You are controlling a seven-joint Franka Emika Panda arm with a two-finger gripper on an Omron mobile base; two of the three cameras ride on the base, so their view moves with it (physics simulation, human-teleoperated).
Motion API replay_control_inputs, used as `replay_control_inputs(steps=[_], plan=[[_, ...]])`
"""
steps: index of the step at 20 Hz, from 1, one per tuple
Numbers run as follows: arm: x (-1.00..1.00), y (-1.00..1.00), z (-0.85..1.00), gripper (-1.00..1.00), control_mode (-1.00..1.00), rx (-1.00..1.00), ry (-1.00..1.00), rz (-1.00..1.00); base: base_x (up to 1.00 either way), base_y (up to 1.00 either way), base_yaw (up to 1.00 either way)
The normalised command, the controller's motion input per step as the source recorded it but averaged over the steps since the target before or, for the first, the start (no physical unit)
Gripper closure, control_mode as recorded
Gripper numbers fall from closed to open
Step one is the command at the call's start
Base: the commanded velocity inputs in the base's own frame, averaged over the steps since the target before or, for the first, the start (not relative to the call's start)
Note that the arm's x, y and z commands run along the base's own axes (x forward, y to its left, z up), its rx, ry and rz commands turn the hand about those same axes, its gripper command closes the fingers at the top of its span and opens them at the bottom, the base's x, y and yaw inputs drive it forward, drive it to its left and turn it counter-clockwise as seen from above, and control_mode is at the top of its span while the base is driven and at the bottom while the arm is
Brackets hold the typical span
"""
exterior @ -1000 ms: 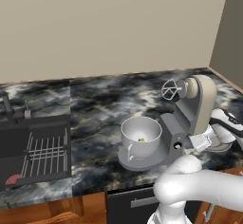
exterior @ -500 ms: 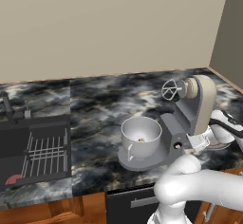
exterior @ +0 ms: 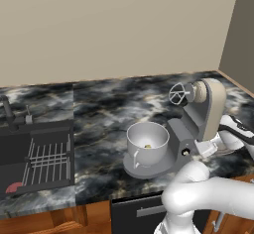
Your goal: Add butter and sugar cubes to the stand mixer bowl and then turn on the stand mixer to begin making frosting.
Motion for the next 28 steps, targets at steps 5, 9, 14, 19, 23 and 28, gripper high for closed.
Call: replay_control_inputs(steps=[5, 9, 14, 19, 23, 28], plan=[[0.0, 0.49, -0.21, 1.0, -1.0, 0.0, 0.08, 0.02, 0.0, 0.0, 0.0], [0.0, 0.46, -0.25, 1.0, -1.0, 0.0, 0.06, 0.02, 0.0, 0.0, 0.0], [-0.02, 0.14, -0.16, 1.0, -1.0, -0.02, 0.01, 0.01, 0.0, 0.0, 0.0], [-0.17, -0.04, -0.04, 1.0, -1.0, 0.0, -0.06, 0.0, 0.0, 0.0, 0.0], [-0.26, -0.2, 0.0, 1.0, -1.0, 0.0, -0.06, -0.01, 0.0, 0.0, 0.0], [-0.29, -0.21, 0.18, 1.0, -1.0, 0.0, -0.07, -0.03, 0.0, 0.0, 0.0]])
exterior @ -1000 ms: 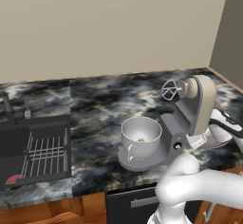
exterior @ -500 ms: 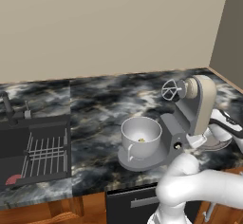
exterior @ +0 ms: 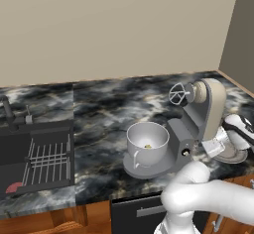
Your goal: Add butter and sugar cubes to the stand mixer bowl and then turn on the stand mixer to begin making frosting.
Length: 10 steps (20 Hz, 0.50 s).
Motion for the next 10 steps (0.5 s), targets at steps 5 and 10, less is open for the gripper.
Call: replay_control_inputs(steps=[5, 10], plan=[[-0.29, -0.15, 0.43, 1.0, -1.0, 0.0, -0.07, -0.05, 0.0, 0.0, 0.0], [-0.32, -0.16, 0.42, 1.0, -1.0, 0.0, -0.02, -0.07, 0.0, 0.0, 0.0]])
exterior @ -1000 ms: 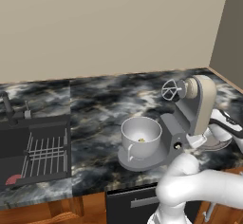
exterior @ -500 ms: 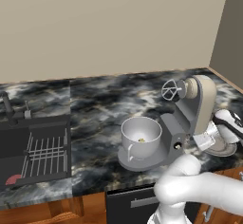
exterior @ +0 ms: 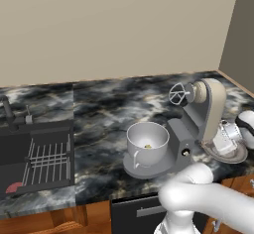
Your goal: Add butter and sugar cubes to the stand mixer bowl and then turn on the stand mixer to begin making frosting.
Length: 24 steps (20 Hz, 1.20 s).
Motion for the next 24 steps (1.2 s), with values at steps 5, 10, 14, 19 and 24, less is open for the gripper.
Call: replay_control_inputs(steps=[5, 10, 14, 19, 24], plan=[[-0.45, -0.2, 0.24, 1.0, -1.0, 0.0, 0.0, -0.12, 0.0, 0.0, 0.0], [-0.45, -0.09, 0.19, 1.0, -1.0, 0.0, 0.0, -0.09, 0.0, 0.0, 0.0], [-0.29, 0.0, 0.04, 1.0, -1.0, 0.0, 0.0, -0.06, 0.0, 0.0, 0.0], [-0.1, 0.0, 0.0, 1.0, -1.0, 0.0, -0.01, 0.0, 0.0, 0.0, 0.0], [-0.51, 0.0, 0.0, 1.0, -1.0, 0.0, -0.02, 0.07, 0.0, 0.0, 0.0]])
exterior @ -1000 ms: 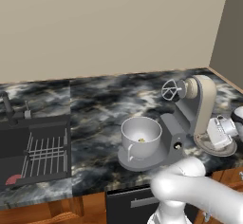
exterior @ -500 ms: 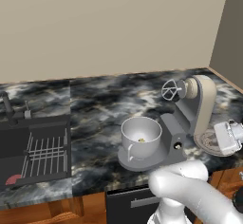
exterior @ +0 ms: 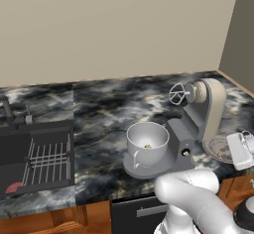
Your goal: Add butter and sugar cubes to the stand mixer bowl and then turn on the stand mixer to begin making frosting.
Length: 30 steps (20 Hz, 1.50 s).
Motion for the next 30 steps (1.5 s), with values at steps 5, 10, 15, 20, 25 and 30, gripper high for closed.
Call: replay_control_inputs(steps=[5, 10, 15, 20, 25, 30], plan=[[-0.43, 0.09, 0.29, 1.0, -1.0, -0.03, -0.09, 0.13, 0.0, 0.0, 0.0], [-0.31, 0.4, 0.55, 1.0, -1.0, -0.1, -0.09, 0.19, 0.0, 0.0, 0.0], [-0.09, 0.7, 0.59, 1.0, -1.0, -0.17, -0.01, 0.21, 0.0, 0.0, 0.0], [0.0, 0.77, 0.54, 1.0, -1.0, -0.18, 0.0, 0.23, 0.0, 0.0, 0.0], [0.0, 0.68, 0.48, 1.0, -1.0, -0.18, 0.0, 0.22, 0.0, 0.0, 0.0], [0.01, 0.57, 0.43, 1.0, -1.0, -0.18, -0.03, 0.25, 0.0, 0.0, 0.0]])
